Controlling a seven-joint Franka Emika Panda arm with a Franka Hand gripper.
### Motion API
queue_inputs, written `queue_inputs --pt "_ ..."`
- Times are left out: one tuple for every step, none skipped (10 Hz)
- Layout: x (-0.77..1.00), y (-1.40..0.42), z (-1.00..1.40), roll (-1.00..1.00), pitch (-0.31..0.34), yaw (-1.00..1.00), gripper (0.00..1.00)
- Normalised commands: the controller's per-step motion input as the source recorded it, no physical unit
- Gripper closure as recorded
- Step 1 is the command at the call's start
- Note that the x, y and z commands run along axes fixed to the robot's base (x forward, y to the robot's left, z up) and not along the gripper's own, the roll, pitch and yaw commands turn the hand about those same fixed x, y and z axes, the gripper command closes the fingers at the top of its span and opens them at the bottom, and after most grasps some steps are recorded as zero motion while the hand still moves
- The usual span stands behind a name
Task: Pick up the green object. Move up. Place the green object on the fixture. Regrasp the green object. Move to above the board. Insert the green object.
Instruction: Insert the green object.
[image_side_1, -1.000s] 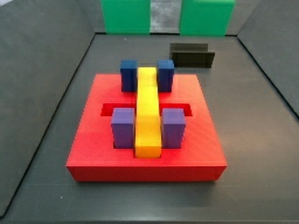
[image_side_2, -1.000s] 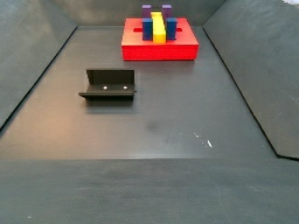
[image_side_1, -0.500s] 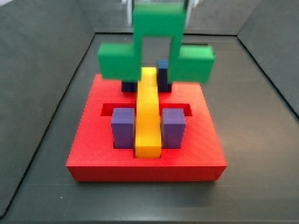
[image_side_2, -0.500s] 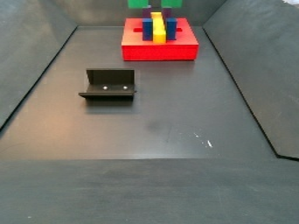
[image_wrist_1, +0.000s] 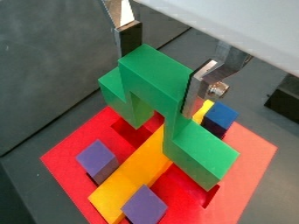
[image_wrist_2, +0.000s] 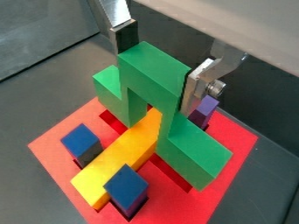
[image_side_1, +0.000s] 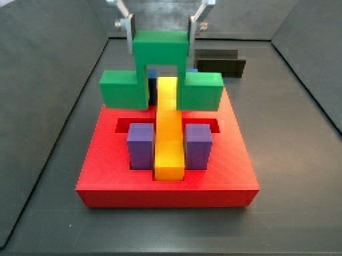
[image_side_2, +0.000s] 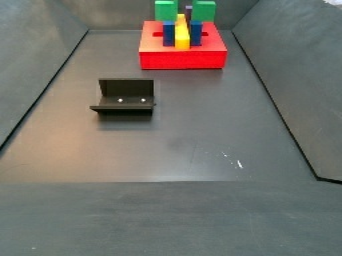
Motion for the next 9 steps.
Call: queue_inputs --pt "0.00 -0.05 -0.16 -0.05 -0.157 0.15 1.00" --pt "0.13 -0.11 -0.10 -0.01 -0.131 0.14 1.00" --pt "0.17 -0.11 -0.08 0.00 -0.130 0.14 1.00" --pt "0.17 -0.10 -0.13 0.00 -0.126 0.15 1.00" --pt "0.20 -0.07 -0.23 0.13 -0.047 0.06 1.00" --pt "0.07 0.00 -0.24 0.15 -0.014 0.05 1.00" --pt "0.00 0.05 -0.19 0.17 -0.004 0.06 1.00" --pt "-0.01 0.13 -0.11 0.14 -0.009 0.12 1.00" --pt "0.00 0.10 -0.10 0.16 -0.006 0.11 1.00"
